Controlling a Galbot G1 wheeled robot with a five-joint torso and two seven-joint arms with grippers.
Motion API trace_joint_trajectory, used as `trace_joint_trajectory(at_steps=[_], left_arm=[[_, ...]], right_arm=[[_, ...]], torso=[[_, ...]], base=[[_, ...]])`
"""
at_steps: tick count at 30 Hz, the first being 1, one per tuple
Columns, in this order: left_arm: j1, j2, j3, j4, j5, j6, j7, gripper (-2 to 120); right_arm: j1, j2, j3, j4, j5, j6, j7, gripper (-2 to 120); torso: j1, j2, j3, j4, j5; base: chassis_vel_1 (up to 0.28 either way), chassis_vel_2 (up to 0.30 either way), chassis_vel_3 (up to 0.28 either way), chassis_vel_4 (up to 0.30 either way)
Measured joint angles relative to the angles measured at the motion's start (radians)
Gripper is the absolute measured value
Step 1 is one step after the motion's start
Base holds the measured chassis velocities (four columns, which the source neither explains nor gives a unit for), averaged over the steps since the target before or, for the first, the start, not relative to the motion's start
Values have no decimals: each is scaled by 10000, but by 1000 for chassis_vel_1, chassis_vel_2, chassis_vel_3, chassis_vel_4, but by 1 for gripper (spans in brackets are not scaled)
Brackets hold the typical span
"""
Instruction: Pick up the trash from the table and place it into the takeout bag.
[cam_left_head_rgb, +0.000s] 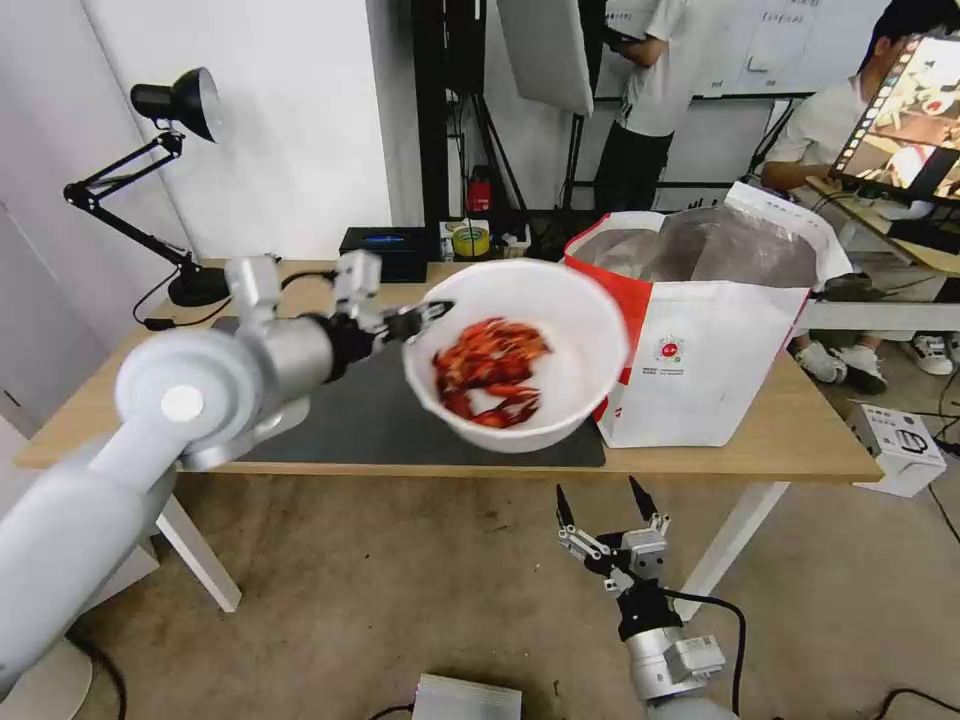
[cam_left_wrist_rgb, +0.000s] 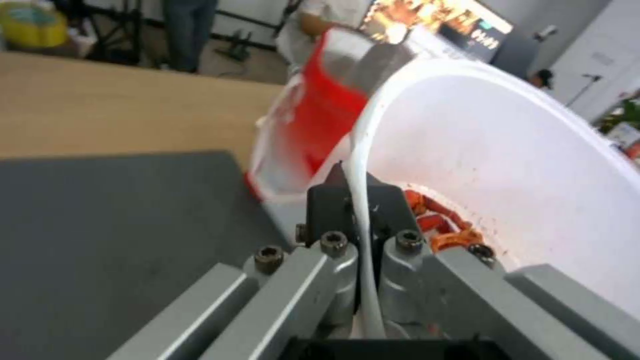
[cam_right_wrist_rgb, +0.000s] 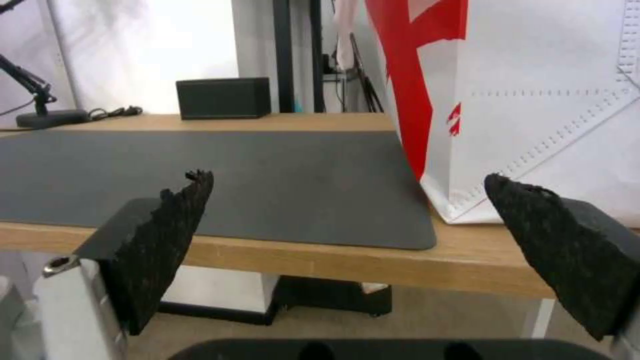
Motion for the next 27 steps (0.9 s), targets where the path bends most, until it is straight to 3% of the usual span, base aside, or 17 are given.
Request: trace_joint_trajectory(at_steps=[4,12,27], left_arm=[[-841,-607,680,382,-40,-18,-28,0],[-2577,-2465,2138,1713,24,-31,-259,0],[-4652,-4737,3117,3782,215,-43,-516,0]], right_arm=[[-1,0,0,0,0,0,0,100],[0,0,0,0,0,0,0,100],[0,0,0,0,0,0,0,100]], torso=[[0,0,1,2,-1],[1,0,1,0,1],[0,0,0,0,1]], base=[[0,0,0,0],[0,0,0,0],[0,0,0,0]])
